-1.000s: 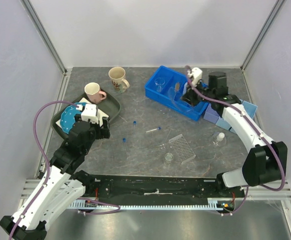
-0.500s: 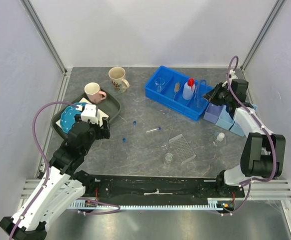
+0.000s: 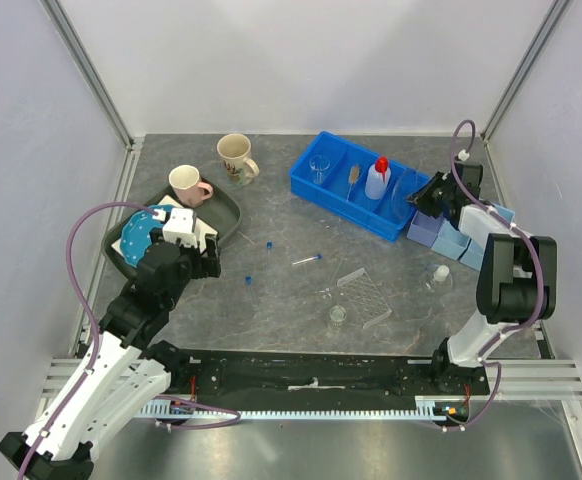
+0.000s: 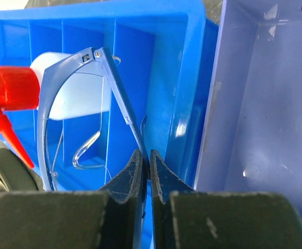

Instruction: Organize the chemistry lab equipment

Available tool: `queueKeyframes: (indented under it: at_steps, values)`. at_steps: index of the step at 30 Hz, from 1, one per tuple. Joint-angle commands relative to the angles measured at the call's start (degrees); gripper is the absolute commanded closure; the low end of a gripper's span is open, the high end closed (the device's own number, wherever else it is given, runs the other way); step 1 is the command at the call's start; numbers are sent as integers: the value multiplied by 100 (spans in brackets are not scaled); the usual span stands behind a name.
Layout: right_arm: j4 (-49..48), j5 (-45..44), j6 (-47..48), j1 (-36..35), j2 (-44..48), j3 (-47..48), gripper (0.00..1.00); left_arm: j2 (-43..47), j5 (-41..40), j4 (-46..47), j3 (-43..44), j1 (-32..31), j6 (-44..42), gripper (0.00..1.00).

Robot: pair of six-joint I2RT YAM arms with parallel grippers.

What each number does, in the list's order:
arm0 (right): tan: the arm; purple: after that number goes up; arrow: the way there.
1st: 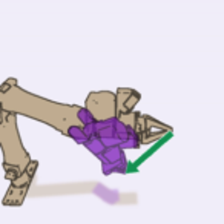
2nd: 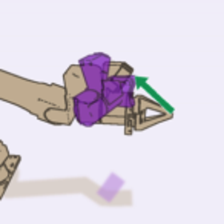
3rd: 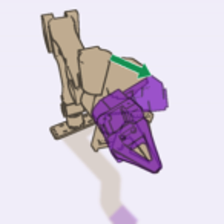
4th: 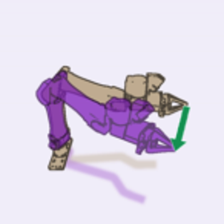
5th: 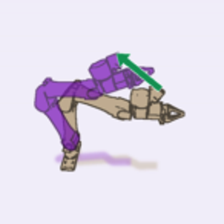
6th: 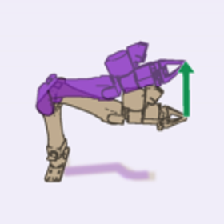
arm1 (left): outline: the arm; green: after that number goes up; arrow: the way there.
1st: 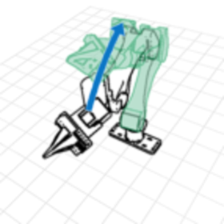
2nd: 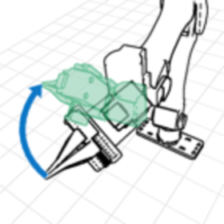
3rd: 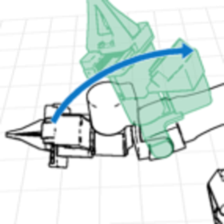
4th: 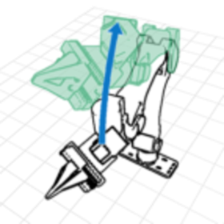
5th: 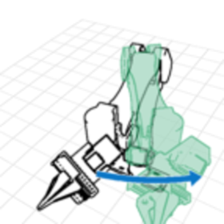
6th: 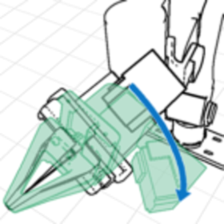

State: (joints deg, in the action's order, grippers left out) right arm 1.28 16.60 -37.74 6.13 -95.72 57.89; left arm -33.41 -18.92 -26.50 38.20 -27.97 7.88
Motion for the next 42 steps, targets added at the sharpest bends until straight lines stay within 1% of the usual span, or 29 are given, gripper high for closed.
queueKeyframes:
  at_steps: [1,5,7,8,16,33,34,42]
  values:
    - [-137,-201,-216,11,-262,469,100,1,55,233,144,28,21,12]
    - [-137,-245,-313,11,-464,627,100,1,37,233,144,28,21,11]
    - [-137,-271,-331,2,-500,627,98,10,29,233,136,28,21,11]
    - [3,-271,-331,11,-500,619,97,1,28,233,144,28,21,12]
    - [30,-298,-322,2,-491,592,90,10,29,224,144,28,12,11]
    - [101,-245,-349,11,-430,698,81,63,28,224,136,28,21,11]
    - [101,-245,-357,2,-430,698,75,54,28,233,136,28,21,11]
    - [92,-87,-278,2,-351,741,73,54,37,233,127,28,21,11]
